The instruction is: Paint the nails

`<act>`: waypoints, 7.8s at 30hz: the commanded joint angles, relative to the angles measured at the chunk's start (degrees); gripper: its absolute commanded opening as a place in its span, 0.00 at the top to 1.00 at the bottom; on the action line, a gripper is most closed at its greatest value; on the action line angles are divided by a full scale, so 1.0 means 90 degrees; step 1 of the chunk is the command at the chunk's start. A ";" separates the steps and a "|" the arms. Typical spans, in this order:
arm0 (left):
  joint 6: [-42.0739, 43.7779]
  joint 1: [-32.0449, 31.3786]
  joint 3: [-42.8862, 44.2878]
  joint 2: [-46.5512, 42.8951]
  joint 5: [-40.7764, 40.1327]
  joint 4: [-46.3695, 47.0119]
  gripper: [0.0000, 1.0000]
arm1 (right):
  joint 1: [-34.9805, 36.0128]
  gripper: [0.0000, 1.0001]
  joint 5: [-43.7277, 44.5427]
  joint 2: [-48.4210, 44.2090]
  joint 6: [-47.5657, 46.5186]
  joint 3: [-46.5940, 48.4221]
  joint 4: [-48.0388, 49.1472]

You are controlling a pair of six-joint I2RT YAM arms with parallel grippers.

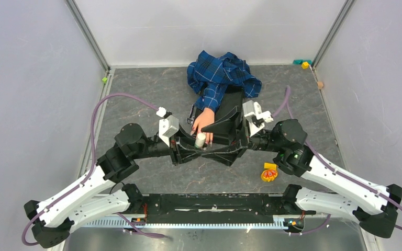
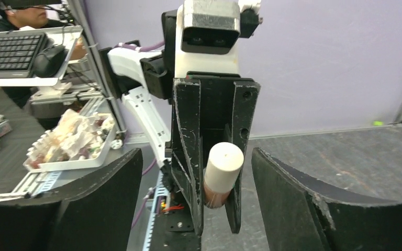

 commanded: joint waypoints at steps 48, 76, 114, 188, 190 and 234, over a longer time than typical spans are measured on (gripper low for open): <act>-0.0185 0.0247 0.0166 -0.0057 -0.2928 -0.0859 0.98 | -0.0108 0.53 0.2009 0.1330 0.1541 0.0518 0.0295; -0.0225 0.0343 0.0182 -0.0063 -0.2819 -0.0833 0.98 | -0.0041 0.61 0.2089 0.1772 0.1469 0.0807 -0.0030; -0.0417 0.0480 0.0015 0.0054 0.1217 0.0554 0.98 | -0.0445 0.36 -0.2203 0.0928 0.0280 0.0869 0.0919; -0.0059 0.0667 0.0088 0.0008 -0.3116 -0.0810 0.98 | 0.0144 0.57 0.2947 0.1910 0.1337 0.1683 -0.1165; -0.0050 0.0667 0.0097 0.0021 -0.3099 -0.0809 0.98 | 0.0151 0.59 0.2900 0.1946 0.1326 0.1738 -0.1166; -0.0161 0.0706 -0.0070 -0.0207 -0.0771 0.0002 0.98 | -0.0038 1.00 0.1180 0.1505 0.0105 0.2416 -0.1574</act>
